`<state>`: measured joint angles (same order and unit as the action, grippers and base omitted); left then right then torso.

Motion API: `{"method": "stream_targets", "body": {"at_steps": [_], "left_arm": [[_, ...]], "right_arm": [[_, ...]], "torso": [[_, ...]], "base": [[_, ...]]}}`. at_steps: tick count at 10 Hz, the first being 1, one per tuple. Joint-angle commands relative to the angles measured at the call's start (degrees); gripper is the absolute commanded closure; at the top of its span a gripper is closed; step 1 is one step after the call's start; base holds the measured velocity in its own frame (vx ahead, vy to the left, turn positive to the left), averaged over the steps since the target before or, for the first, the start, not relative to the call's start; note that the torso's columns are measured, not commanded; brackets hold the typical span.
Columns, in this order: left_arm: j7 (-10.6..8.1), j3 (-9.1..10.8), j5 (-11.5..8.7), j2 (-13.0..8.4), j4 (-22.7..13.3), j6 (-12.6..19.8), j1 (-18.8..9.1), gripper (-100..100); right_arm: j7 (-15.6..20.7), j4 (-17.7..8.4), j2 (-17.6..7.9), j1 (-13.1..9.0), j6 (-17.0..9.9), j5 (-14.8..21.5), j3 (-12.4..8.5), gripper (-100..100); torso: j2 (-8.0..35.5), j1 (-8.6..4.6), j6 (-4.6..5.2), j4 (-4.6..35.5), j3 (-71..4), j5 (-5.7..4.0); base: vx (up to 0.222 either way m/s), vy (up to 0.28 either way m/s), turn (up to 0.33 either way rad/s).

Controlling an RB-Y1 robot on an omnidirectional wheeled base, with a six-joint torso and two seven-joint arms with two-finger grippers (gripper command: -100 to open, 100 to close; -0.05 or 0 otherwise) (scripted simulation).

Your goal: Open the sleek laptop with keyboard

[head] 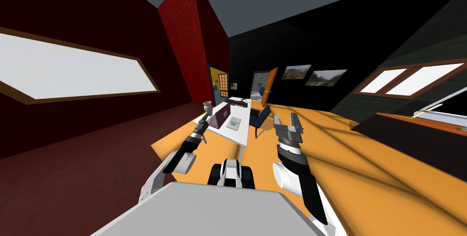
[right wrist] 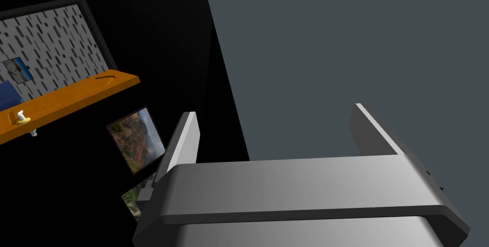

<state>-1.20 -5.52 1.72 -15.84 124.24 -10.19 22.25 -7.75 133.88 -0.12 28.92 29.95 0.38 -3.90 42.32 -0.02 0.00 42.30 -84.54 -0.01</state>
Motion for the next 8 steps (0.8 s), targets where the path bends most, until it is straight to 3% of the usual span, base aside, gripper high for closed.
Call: {"method": "stream_targets", "body": {"at_steps": [1, 8], "left_arm": [[-0.26, -0.42, 0.65, -2.31, -0.46, 2.91, -0.89, -100], [-0.93, -1.59, 2.37, -8.43, -1.82, 9.90, -2.89, -100]], "right_arm": [[0.00, 0.00, 0.00, 0.00, 0.00, 0.00, 0.00, 0], [0.00, 0.00, 0.00, 0.00, 0.00, 0.00, 0.00, 0]], "torso": [[-0.02, 0.03, 0.01, -0.01, -0.01, 0.01], [-0.04, 0.02, 0.00, -0.01, -0.02, 0.01]], "base": [[0.024, 0.020, -0.069], [0.024, 0.021, -0.081]]}}
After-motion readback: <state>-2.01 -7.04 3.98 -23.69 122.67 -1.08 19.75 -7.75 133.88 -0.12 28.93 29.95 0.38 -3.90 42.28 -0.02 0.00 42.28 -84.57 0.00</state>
